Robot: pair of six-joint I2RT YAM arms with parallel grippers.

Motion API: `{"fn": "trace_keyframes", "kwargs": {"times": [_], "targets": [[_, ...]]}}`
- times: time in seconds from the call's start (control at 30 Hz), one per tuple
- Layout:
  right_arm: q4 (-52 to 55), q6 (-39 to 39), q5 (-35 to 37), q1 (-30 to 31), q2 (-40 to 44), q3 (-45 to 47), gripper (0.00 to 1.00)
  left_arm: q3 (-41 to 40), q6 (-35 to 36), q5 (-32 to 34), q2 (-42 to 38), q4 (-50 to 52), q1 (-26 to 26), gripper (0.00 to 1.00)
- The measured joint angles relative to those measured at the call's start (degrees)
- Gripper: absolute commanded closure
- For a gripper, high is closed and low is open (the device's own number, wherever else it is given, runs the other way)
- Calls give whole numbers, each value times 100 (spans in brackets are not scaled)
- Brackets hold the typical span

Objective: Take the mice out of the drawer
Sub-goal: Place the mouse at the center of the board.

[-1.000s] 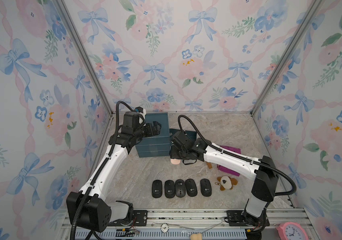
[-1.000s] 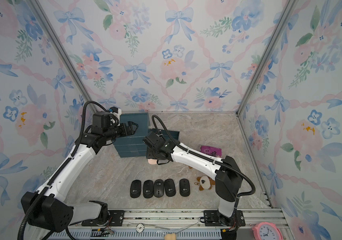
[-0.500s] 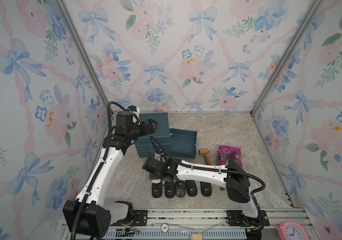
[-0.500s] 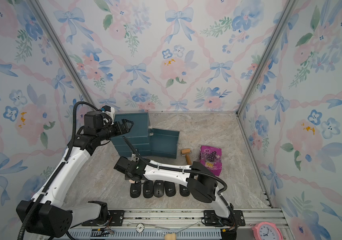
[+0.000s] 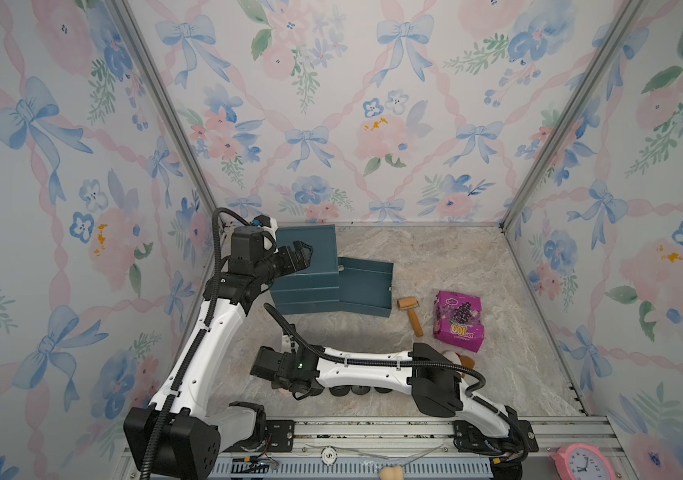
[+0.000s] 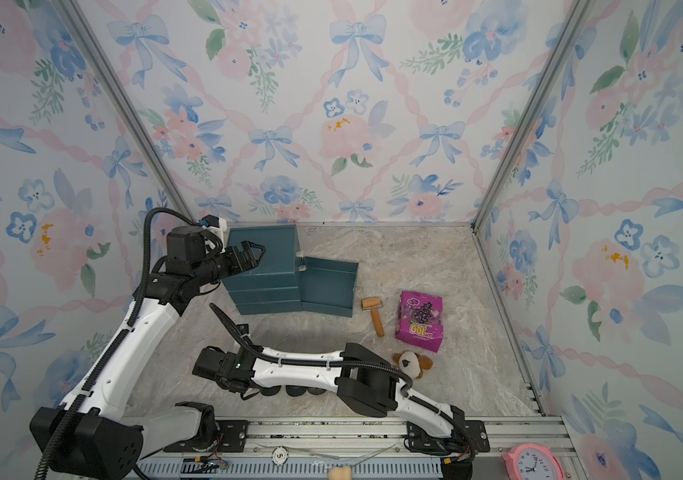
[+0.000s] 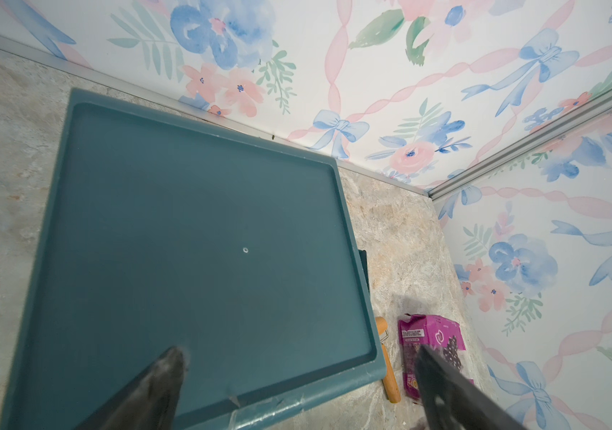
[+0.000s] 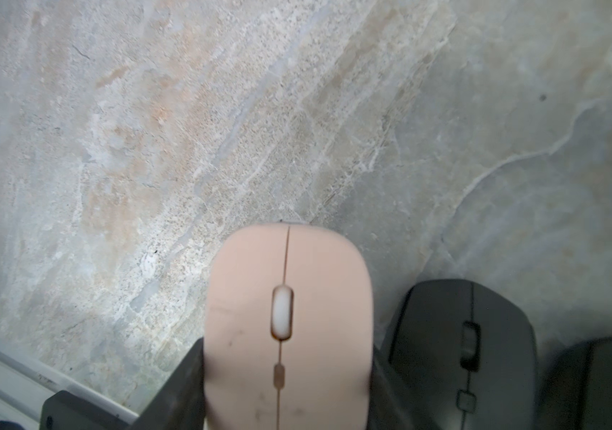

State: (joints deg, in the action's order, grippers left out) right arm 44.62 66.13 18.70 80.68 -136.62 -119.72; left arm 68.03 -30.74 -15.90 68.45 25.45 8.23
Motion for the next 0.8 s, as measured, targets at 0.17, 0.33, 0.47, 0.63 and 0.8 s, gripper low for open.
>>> {"fn": "trace_keyframes", "kwargs": {"times": [0.17, 0.33, 0.47, 0.63, 0.8], "targets": [[210, 223, -2, 4, -260, -155, 61, -66, 0, 2, -136, 0, 0, 2], [404, 442, -4, 7, -509, -420, 58, -90, 0, 24, -175, 0, -2, 2], [487, 535, -26, 7, -514, -498, 46, -129, 0, 24, -192, 0, -11, 2], [490, 592, -26, 7, -514, -520, 35, -149, 0, 22, -192, 2, -17, 2], [487, 584, -20, 4, -514, -520, 28, -151, 0, 24, -192, 2, -76, 2]]}}
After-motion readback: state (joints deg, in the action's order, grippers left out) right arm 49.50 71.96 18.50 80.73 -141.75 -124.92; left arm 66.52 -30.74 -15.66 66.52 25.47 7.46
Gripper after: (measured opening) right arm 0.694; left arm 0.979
